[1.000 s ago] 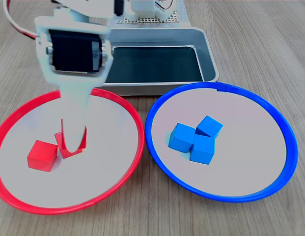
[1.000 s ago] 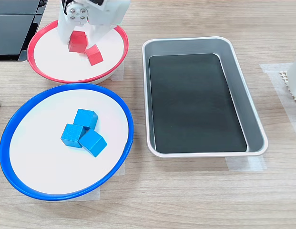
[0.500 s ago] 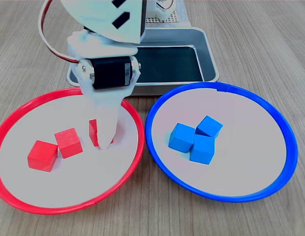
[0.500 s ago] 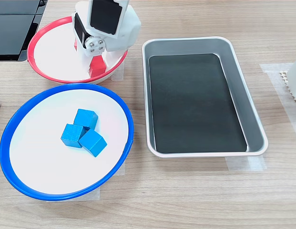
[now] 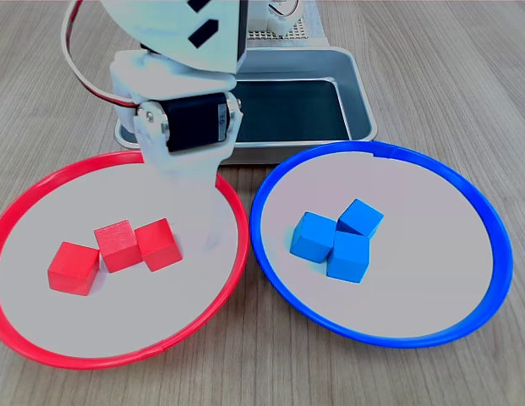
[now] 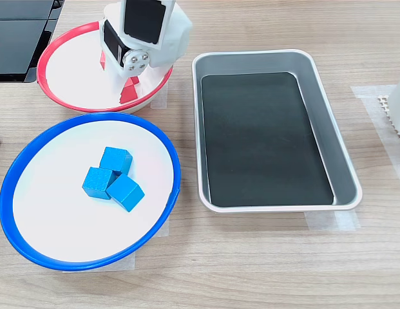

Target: Relocate any misplaced blocks to their matching dishes.

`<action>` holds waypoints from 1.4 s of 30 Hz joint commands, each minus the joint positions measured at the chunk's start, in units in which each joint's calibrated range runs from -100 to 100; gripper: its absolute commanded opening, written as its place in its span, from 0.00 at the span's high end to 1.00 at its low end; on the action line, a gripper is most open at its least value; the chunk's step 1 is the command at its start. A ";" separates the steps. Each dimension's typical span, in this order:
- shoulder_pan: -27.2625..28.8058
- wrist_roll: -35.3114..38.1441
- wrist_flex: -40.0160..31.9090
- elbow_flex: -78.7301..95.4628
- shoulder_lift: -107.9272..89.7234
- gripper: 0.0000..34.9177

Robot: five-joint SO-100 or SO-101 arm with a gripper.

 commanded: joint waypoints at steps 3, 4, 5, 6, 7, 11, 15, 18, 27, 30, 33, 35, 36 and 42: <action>1.81 1.42 0.16 -3.28 -5.74 0.53; 2.09 1.76 -0.25 -3.00 -6.85 0.53; 2.19 2.05 -0.99 -2.28 -8.22 0.53; 2.28 2.39 -1.98 -1.18 -9.84 0.54; 2.28 2.74 -3.14 0.27 -11.63 0.55; 1.53 3.91 -10.24 10.83 -21.44 0.60; -1.01 3.81 -18.49 26.22 -33.29 0.79; -3.55 3.17 -22.04 37.42 -42.08 0.92; -9.11 0.15 -22.12 59.45 -64.93 0.99; -9.86 -0.44 -21.79 63.63 -70.31 0.99; -10.33 -2.74 -23.20 66.91 -73.97 0.99; -10.33 -5.18 -24.68 68.73 -75.68 0.99; -10.33 -6.94 -25.34 69.64 -76.70 0.99; -9.95 -14.75 -26.75 74.47 -82.59 0.99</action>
